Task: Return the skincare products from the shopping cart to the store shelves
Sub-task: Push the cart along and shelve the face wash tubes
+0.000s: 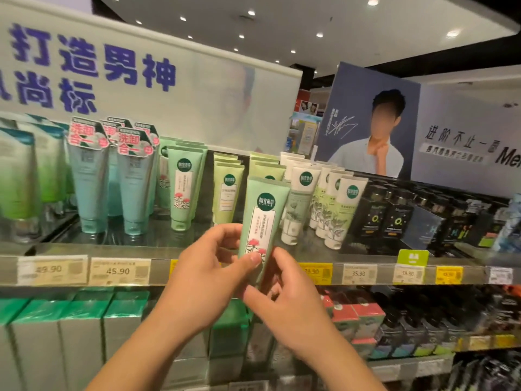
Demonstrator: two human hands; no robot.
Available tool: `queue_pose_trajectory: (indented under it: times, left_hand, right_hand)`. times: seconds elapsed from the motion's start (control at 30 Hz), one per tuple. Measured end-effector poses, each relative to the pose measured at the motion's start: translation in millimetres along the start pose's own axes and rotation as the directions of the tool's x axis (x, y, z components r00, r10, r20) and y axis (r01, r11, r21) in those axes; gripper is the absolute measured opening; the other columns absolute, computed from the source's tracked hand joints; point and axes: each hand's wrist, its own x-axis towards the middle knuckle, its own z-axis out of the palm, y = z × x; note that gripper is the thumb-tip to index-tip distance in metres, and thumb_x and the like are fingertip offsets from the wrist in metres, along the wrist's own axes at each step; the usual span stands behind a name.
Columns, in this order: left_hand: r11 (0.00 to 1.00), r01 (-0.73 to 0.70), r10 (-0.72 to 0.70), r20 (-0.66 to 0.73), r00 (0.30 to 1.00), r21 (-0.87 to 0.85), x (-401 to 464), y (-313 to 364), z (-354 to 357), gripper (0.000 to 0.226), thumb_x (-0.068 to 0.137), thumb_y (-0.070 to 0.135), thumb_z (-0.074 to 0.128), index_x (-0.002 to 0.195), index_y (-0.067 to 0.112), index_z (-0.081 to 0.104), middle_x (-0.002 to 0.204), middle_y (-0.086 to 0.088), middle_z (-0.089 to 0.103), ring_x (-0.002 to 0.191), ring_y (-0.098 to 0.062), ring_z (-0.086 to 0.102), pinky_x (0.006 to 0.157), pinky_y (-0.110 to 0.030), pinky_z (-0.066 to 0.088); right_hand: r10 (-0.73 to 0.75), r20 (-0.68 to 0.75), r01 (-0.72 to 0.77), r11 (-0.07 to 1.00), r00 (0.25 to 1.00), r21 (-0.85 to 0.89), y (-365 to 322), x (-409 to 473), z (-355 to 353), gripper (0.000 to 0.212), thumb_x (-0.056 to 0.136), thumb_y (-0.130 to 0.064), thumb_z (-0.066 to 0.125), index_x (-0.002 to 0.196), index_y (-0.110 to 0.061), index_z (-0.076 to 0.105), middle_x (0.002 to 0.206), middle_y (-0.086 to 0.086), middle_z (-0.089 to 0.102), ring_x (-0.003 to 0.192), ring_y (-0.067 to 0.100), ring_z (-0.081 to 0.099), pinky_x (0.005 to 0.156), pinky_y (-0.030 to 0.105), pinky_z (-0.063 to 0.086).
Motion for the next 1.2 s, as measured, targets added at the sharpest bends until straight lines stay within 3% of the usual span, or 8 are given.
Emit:
queue_pose_trajectory:
  times: [0.1,0.2,0.33,0.53,0.67,0.77,0.87,1.2]
  left_hand:
    - [0.998,-0.043,0.046,-0.069,0.997,0.035,2,3,-17,0.031,0.086,0.021,0.081,0.11,0.037,0.07,0.1,0.016,0.076,0.088,-0.01,0.071,0.08,-0.042,0.061]
    - [0.994,-0.081,0.089,-0.123,0.988,0.068,5,6,-33,0.034,0.087,0.02,0.079,0.114,0.04,0.068,0.1,0.024,0.075,0.088,0.001,0.071,0.078,-0.027,0.059]
    - [0.984,-0.082,0.109,-0.174,0.979,0.156,12,3,-54,0.039,0.09,0.019,0.075,0.114,0.048,0.067,0.105,0.026,0.073,0.089,0.003,0.07,0.076,-0.017,0.056]
    - [0.959,-0.009,0.071,-0.21,0.975,0.283,19,3,-78,0.041,0.091,0.031,0.069,0.129,0.043,0.067,0.111,0.02,0.073,0.089,0.008,0.067,0.082,-0.02,0.054]
    - [0.904,-0.005,0.104,-0.207,0.973,0.428,22,7,-84,0.048,0.09,0.043,0.063,0.138,0.045,0.059,0.117,0.021,0.068,0.094,0.003,0.065,0.09,-0.027,0.054]
    - [0.829,0.014,0.096,-0.166,0.981,0.56,23,6,-89,0.051,0.095,0.045,0.059,0.145,0.046,0.051,0.103,0.018,0.061,0.088,-0.001,0.059,0.073,-0.024,0.046]
    - [0.759,0.026,0.072,-0.123,0.99,0.651,24,2,-92,0.055,0.097,0.048,0.055,0.151,0.041,0.045,0.115,0.012,0.065,0.101,-0.008,0.059,0.083,-0.029,0.048]
    - [0.702,0.077,0.006,-0.114,0.993,0.708,30,-8,-98,0.066,0.096,0.058,0.046,0.158,0.039,0.034,0.123,0.009,0.07,0.11,-0.011,0.06,0.091,-0.036,0.054]
  right_hand:
    - [-0.01,-0.038,0.008,0.999,0.999,-0.045,-6,20,18,0.029,0.076,-0.024,0.078,0.095,-0.036,0.06,0.082,-0.012,0.068,0.067,0.0,0.062,0.059,0.018,0.049]
    - [0.004,-0.028,-0.005,0.998,1.0,-0.057,-13,41,34,0.032,0.071,-0.031,0.075,0.099,-0.031,0.06,0.093,-0.005,0.073,0.083,0.013,0.071,0.074,0.046,0.061]
    - [-0.016,-0.035,0.014,0.998,0.999,-0.057,-25,63,48,0.025,0.077,-0.029,0.077,0.097,-0.027,0.063,0.092,-0.01,0.075,0.083,0.008,0.072,0.076,0.044,0.062]
    - [0.0,-0.032,-0.006,0.983,0.999,-0.184,-40,93,62,0.023,0.079,-0.028,0.079,0.096,-0.028,0.064,0.087,-0.013,0.074,0.076,-0.003,0.067,0.062,0.018,0.051]
    - [0.024,-0.015,-0.027,0.967,1.0,-0.252,-44,107,67,0.03,0.079,-0.029,0.078,0.107,-0.026,0.067,0.094,-0.01,0.073,0.082,0.006,0.067,0.069,0.027,0.056]
    - [0.051,0.014,-0.044,0.948,0.999,-0.315,-42,116,74,0.029,0.08,-0.029,0.078,0.106,-0.028,0.065,0.094,-0.01,0.071,0.077,0.007,0.064,0.064,0.026,0.053]
    - [0.089,0.034,-0.07,0.923,0.995,-0.379,-40,123,82,0.029,0.079,-0.03,0.081,0.103,-0.028,0.064,0.095,-0.01,0.07,0.079,0.006,0.065,0.059,0.023,0.05]
    - [0.125,0.034,-0.103,0.919,0.992,-0.38,-40,127,90,0.032,0.083,-0.025,0.082,0.111,-0.028,0.065,0.101,-0.01,0.072,0.087,0.007,0.067,0.071,0.026,0.06]
